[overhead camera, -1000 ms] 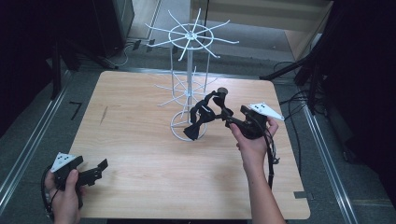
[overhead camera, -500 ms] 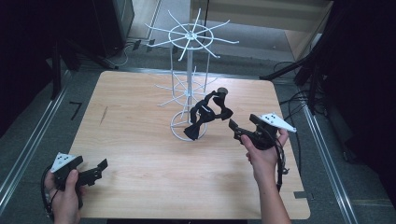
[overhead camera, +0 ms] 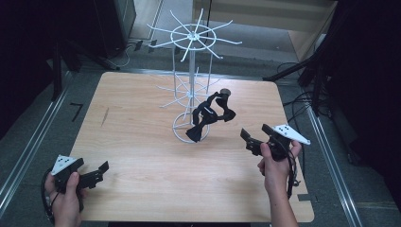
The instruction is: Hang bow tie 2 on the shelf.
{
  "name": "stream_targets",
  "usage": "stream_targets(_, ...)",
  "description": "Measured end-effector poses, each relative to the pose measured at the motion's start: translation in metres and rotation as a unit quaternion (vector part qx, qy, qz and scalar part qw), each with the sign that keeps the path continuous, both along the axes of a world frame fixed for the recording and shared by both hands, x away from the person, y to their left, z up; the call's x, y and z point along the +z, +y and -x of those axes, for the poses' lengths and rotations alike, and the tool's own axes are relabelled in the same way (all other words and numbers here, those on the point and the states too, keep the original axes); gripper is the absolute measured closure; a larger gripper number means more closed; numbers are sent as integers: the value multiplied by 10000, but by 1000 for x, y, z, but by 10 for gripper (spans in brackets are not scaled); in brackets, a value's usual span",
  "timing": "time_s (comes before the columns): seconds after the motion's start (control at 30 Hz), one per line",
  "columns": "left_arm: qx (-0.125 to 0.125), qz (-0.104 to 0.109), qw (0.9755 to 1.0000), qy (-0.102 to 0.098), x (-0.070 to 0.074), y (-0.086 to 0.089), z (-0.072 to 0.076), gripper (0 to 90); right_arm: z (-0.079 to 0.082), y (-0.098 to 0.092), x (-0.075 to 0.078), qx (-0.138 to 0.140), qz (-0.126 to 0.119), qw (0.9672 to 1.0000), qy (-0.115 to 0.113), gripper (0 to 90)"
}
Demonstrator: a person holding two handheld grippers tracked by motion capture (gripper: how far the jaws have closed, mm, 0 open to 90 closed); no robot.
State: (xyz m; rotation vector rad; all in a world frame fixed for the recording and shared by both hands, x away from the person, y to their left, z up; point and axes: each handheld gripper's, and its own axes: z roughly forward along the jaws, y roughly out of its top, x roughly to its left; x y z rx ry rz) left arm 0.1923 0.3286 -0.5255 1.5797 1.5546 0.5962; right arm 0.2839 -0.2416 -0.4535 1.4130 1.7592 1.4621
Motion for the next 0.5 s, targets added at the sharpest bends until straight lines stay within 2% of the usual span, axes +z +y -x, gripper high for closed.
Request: stream_targets(0.5,-14,-76,10000,35,0,-1,0,10,19,-25,-25,-107,-65,9999,42,108)
